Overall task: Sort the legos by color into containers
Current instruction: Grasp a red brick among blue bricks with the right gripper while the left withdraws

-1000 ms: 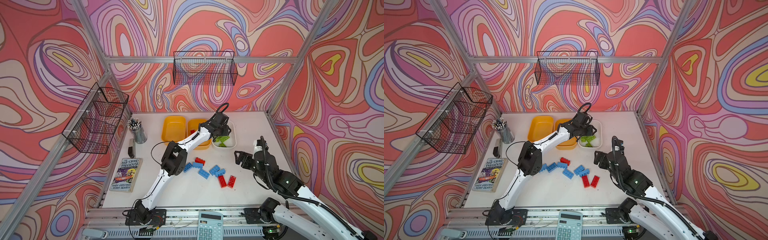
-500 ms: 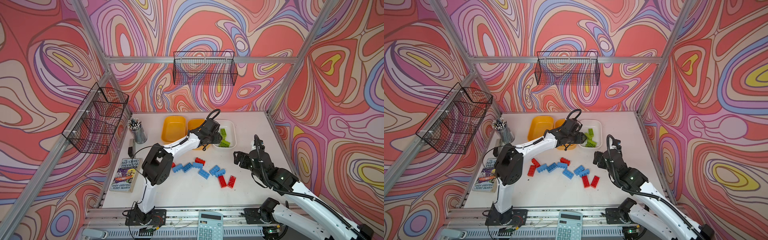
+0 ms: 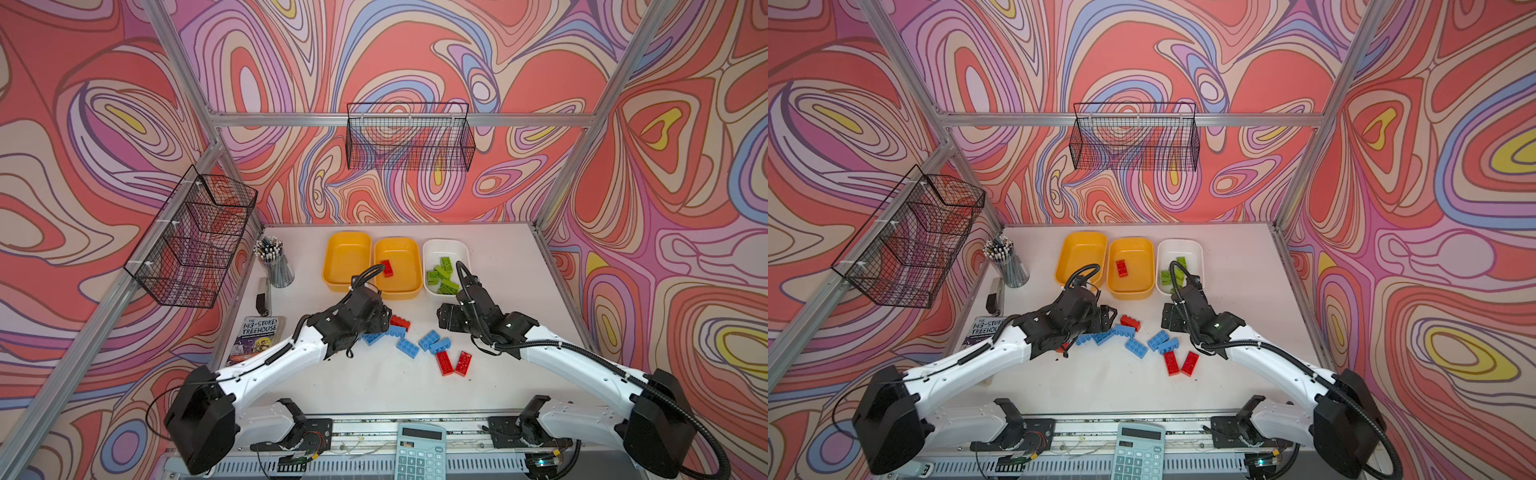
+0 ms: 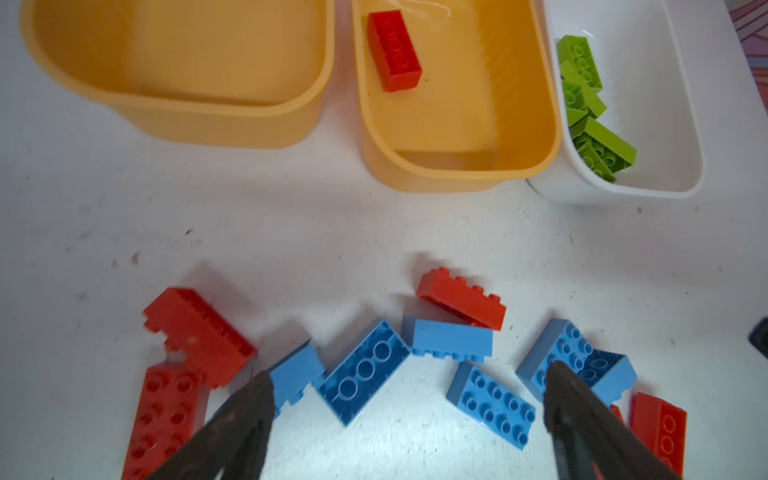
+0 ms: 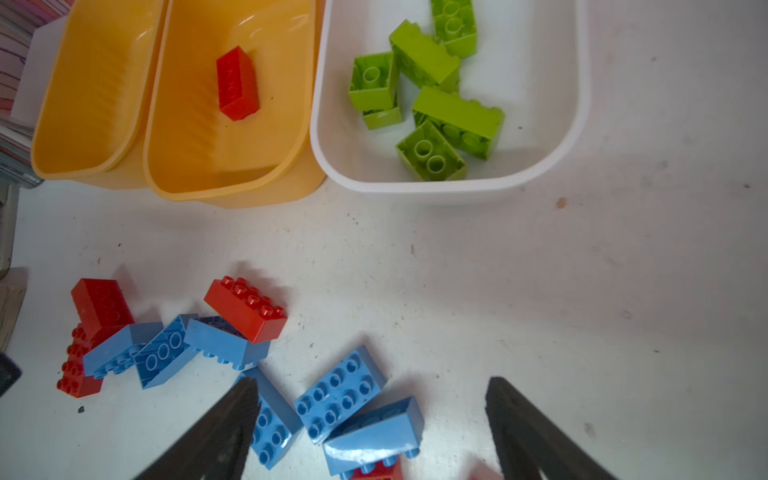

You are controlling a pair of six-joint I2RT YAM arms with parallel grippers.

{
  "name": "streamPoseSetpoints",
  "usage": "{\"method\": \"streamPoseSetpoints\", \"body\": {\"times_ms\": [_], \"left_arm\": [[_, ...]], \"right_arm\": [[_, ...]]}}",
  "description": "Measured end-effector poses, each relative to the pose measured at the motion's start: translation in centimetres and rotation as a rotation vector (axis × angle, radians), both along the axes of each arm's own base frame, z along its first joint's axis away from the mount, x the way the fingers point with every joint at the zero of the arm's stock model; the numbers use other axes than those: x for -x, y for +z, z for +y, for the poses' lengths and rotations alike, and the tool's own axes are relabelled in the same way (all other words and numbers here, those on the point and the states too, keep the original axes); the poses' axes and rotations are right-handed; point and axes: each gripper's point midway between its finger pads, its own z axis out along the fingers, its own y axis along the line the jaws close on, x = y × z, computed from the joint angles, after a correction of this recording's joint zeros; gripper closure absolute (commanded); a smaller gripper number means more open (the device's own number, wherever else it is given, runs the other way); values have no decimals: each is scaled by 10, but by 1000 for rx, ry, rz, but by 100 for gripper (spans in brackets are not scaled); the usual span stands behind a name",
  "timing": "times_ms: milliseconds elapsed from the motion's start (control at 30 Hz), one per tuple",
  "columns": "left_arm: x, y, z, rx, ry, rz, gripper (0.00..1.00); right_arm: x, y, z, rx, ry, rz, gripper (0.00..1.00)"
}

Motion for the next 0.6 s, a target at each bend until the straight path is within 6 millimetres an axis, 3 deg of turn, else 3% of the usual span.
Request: {"method": "streamPoseSetpoints", "body": {"times_ms": [300,600], "left_arm": [[42,3,55,57,109,-59,0],[55,3,79,79,178,-97,0]], "right_arm": [[-21,-22,72,14,141,32,14],[-32,-56,100,36,209,97,21]]}}
